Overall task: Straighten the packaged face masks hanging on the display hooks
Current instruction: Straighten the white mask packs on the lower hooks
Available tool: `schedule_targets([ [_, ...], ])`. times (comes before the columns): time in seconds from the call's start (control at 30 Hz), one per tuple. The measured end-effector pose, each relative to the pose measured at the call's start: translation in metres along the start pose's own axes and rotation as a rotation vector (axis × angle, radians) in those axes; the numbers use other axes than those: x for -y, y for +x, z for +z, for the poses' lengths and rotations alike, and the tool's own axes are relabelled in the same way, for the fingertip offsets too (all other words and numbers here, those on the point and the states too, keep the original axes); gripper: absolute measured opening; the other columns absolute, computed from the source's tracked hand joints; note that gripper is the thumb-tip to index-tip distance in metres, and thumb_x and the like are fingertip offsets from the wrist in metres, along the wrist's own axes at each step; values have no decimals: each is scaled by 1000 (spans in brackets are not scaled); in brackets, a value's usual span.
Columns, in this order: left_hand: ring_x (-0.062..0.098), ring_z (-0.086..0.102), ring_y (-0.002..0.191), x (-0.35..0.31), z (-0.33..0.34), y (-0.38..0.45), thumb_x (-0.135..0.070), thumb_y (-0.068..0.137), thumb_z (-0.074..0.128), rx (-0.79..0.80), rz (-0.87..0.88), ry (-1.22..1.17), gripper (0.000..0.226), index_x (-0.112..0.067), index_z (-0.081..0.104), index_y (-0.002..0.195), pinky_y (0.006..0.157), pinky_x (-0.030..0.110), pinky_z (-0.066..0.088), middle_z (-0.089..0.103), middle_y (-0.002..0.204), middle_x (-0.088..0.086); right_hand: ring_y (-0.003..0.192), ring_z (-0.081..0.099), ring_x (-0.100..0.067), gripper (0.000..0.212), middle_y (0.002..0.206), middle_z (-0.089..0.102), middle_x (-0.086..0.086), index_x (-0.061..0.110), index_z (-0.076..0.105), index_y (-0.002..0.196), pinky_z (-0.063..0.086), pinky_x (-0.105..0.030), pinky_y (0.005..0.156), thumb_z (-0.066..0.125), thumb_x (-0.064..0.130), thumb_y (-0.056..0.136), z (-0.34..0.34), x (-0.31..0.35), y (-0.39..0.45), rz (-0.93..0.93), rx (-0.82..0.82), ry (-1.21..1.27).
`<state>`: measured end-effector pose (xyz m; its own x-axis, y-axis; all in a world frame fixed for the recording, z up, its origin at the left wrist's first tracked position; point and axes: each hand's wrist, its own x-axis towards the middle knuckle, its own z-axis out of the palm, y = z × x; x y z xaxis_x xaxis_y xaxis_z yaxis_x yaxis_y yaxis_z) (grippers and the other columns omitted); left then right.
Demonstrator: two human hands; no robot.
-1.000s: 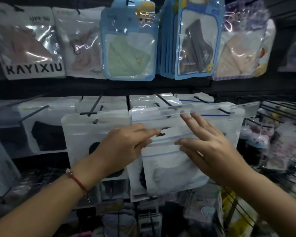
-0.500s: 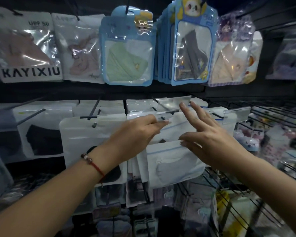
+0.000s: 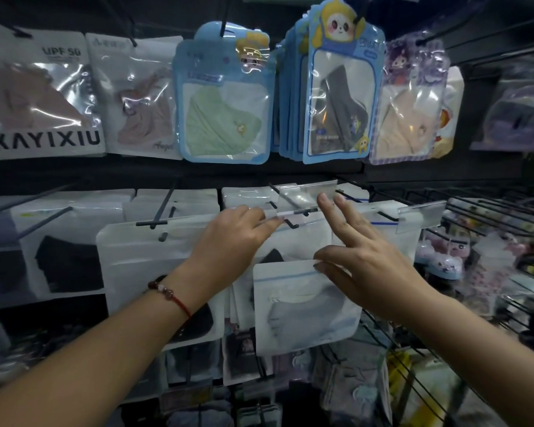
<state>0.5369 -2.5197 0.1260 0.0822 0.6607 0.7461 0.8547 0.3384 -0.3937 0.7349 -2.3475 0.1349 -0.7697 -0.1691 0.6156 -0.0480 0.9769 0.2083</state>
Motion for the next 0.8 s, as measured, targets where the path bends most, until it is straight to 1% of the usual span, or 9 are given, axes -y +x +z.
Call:
schedule_targets([
  [0.13, 27, 58, 82, 0, 2, 0, 2, 84, 71, -21, 7, 16, 50, -15, 63, 130, 66, 39, 44, 66, 97, 7, 151, 3, -27, 29, 163, 10, -9, 23, 71, 90, 22, -42, 118, 48, 40, 97, 3, 0, 0, 4, -8, -3],
  [0.27, 34, 61, 106, 0, -7, -3, -5, 84, 75, -54, -30, -1, 43, -15, 67, 126, 84, 45, 48, 65, 118, 17, 151, 3, -28, 29, 163, 10, -9, 23, 71, 90, 22, -42, 118, 48, 40, 97, 5, -1, 1, -1, -15, -8],
  [0.33, 34, 60, 110, -2, -18, -8, -8, 87, 73, -77, -57, -20, 38, -15, 68, 124, 88, 46, 49, 64, 121, 18, 151, 3, -28, 31, 164, 9, -9, 23, 71, 90, 22, -41, 118, 46, 40, 98, 5, -2, 1, -4, -15, -20],
  [0.43, 26, 65, 93, -10, -35, -14, -13, 95, 65, -126, -59, -134, 19, -11, 72, 113, 76, 41, 54, 69, 106, 10, 151, 3, -28, 25, 163, 10, -9, 23, 71, 90, 27, -43, 116, 51, 38, 97, 6, -3, 0, 0, -20, -17],
  [0.47, 23, 64, 88, -14, -41, -15, -16, 98, 61, -130, -58, -186, 18, -10, 73, 111, 72, 39, 54, 70, 101, 7, 151, 3, -27, 24, 163, 9, -9, 23, 70, 90, 30, -44, 115, 52, 37, 96, 6, -2, 1, 3, -23, -16],
  [0.53, 18, 63, 86, -24, -48, -16, -24, 100, 56, -93, -49, -274, 23, -11, 73, 111, 71, 35, 54, 70, 100, 2, 151, 2, -27, 23, 164, 8, -9, 24, 70, 90, 33, -46, 113, 53, 38, 96, 8, 0, 1, 10, -26, -14],
  [0.67, 16, 63, 96, -47, -45, -15, -37, 99, 54, 57, -18, -305, 32, -20, 64, 124, 76, 35, 55, 68, 110, -3, 151, 0, -27, 25, 164, 6, -9, 24, 69, 91, 45, -50, 103, 50, 39, 97, 9, 5, 1, 21, -28, 12],
  [0.73, 16, 64, 93, -55, -39, -16, -33, 97, 59, 104, -23, -315, 34, -24, 57, 129, 70, 38, 57, 68, 109, -5, 151, 1, -26, 25, 164, 6, -8, 23, 69, 91, 50, -51, 94, 51, 39, 98, 8, 7, 1, 26, -36, 31],
  [0.8, 17, 66, 86, -59, -34, -18, -25, 96, 62, 111, -42, -355, 37, -27, 53, 131, 63, 39, 56, 68, 101, -6, 151, 1, -26, 27, 164, 7, -8, 22, 69, 89, 52, -51, 89, 49, 40, 98, 8, 7, 1, 26, -43, 31],
])
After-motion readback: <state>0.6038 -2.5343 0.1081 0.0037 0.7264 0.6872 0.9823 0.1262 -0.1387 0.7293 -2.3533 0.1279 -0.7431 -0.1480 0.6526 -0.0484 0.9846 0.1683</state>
